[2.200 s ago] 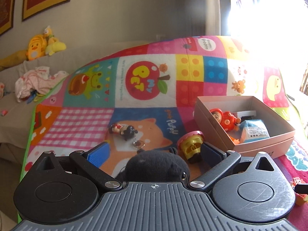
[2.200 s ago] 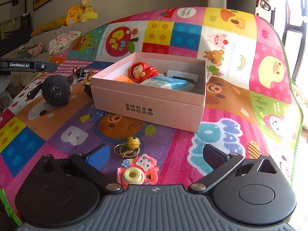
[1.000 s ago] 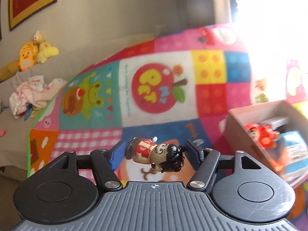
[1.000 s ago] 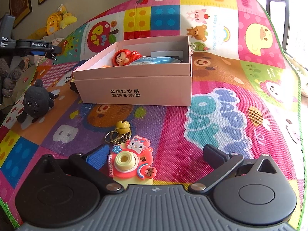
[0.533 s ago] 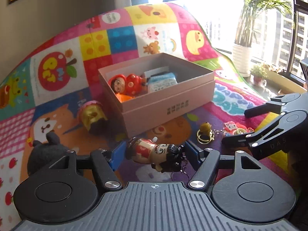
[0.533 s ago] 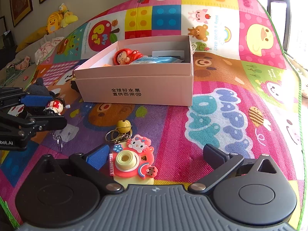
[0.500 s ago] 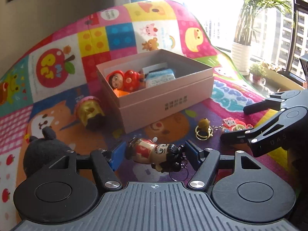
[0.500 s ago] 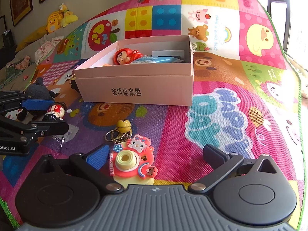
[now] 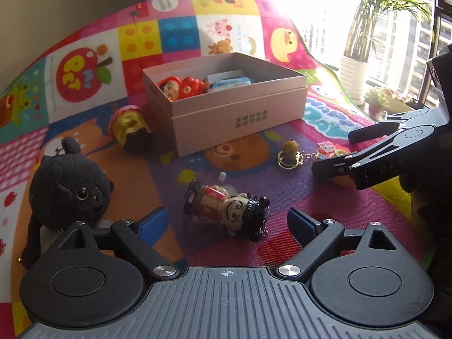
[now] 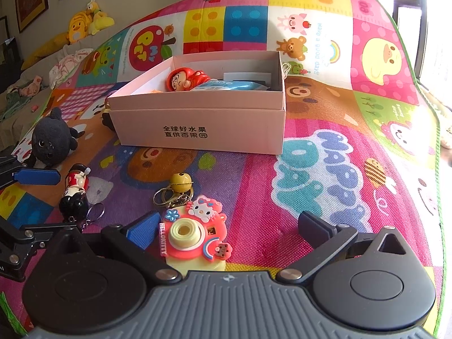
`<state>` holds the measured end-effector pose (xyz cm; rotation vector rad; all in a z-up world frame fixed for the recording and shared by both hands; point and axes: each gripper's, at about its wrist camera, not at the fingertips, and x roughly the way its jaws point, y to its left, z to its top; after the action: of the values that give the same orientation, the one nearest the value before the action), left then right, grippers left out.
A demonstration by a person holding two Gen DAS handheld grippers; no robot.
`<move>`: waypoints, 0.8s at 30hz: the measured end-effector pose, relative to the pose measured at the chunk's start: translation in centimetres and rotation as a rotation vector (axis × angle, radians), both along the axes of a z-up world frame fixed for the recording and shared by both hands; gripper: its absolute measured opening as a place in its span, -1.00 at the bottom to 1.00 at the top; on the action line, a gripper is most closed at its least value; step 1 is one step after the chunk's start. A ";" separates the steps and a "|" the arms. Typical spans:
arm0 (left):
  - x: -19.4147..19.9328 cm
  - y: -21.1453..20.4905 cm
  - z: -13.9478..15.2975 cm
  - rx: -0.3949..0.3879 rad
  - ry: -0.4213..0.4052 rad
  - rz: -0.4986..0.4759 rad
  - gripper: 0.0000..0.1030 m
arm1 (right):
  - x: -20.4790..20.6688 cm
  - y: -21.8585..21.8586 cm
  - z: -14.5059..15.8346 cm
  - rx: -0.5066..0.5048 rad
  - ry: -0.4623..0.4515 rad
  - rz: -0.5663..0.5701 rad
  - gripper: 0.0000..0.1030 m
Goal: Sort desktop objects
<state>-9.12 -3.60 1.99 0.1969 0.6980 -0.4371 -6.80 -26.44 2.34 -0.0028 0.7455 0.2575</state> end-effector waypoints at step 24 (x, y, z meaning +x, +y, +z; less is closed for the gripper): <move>2.8 2.3 -1.0 -0.050 -0.008 0.240 0.94 | -1.4 -0.4 0.8 -0.282 -0.072 0.075 1.00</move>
<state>-6.31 -1.33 0.95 0.0658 0.6922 -0.2236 -8.16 -26.88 3.16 -0.3062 0.7058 0.2211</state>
